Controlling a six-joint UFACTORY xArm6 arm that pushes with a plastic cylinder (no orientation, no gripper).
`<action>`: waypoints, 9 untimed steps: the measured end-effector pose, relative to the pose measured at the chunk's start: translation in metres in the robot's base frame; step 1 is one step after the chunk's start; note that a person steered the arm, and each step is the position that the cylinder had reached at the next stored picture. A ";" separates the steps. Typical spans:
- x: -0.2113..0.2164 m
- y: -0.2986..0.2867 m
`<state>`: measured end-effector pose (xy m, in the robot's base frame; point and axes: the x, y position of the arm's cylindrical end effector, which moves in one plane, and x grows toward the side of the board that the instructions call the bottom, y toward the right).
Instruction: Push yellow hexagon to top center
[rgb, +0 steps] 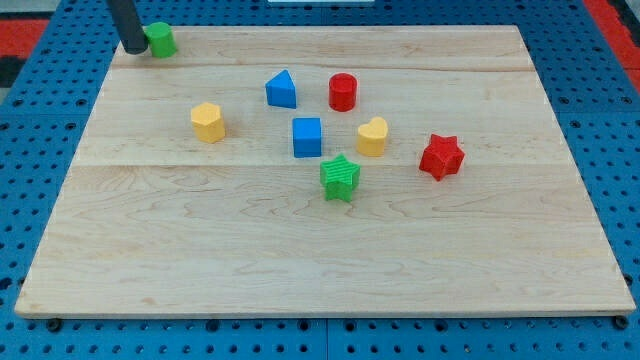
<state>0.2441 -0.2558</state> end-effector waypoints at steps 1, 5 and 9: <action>0.043 0.000; 0.210 0.092; 0.153 0.127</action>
<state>0.3969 -0.1289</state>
